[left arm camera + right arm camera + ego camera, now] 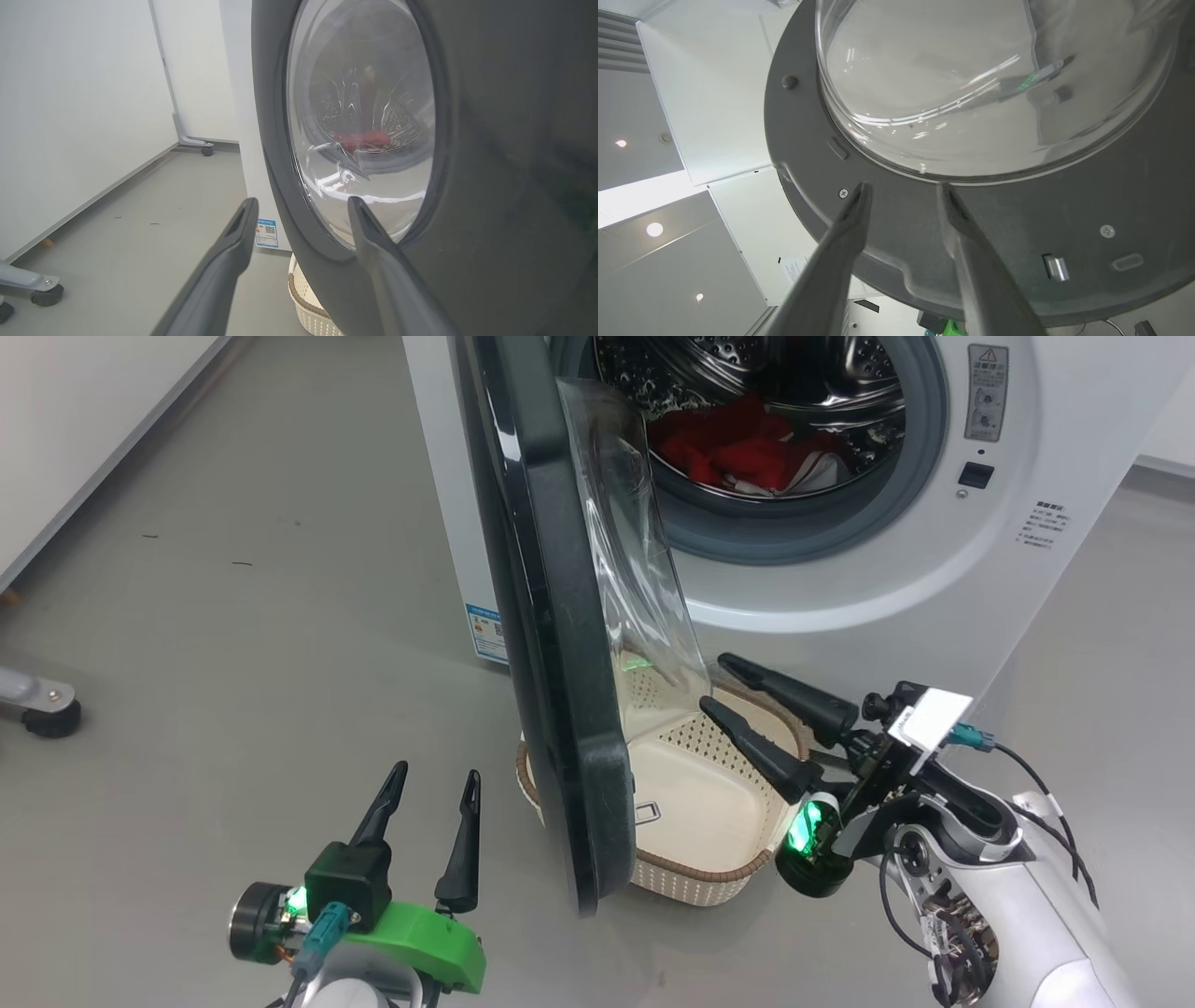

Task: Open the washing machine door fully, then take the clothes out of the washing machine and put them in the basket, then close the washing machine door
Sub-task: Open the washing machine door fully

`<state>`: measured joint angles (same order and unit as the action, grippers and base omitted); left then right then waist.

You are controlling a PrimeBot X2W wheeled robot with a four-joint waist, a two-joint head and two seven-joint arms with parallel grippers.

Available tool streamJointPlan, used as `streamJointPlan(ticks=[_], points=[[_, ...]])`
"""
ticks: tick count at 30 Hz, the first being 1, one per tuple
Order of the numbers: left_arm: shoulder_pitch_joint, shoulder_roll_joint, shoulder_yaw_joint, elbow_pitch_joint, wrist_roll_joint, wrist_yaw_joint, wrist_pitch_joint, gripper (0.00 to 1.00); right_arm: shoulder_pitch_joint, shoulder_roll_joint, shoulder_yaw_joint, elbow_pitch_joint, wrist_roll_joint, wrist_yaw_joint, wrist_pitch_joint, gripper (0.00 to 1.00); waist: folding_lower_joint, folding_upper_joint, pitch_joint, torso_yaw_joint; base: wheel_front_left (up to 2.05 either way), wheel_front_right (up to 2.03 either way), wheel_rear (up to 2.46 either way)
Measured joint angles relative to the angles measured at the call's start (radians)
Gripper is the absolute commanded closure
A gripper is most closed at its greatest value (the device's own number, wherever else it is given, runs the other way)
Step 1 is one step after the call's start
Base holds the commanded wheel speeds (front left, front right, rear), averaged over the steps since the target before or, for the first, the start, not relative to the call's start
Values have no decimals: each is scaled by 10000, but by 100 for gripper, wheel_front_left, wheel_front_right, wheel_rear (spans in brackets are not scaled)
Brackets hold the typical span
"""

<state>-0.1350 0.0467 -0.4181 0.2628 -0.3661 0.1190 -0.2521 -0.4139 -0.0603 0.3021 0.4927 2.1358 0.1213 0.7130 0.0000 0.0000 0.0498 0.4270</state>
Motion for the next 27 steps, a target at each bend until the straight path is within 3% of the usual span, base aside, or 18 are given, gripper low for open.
streamJointPlan(ticks=[6,11,18,27], points=[[42,0,48,-23,-2,0,0,0,627,19,-545,-422,-640,0,-782,0,0,0,-16,-111,0,0,0],[129,8,174,-56,0,0,0,0,1279,-107,-1509,-1308,-2104,0,-2403,0,0,0,-30,-245,0,0,0],[137,15,291,-142,0,0,2,0,2077,-663,-1705,-2326,-4938,0,-4426,0,0,0,29,-402,0,0,0],[137,13,286,-140,88,0,0,0,2650,-2105,-1764,-3463,-8984,0,-7455,0,0,0,45,-426,0,0,0]])
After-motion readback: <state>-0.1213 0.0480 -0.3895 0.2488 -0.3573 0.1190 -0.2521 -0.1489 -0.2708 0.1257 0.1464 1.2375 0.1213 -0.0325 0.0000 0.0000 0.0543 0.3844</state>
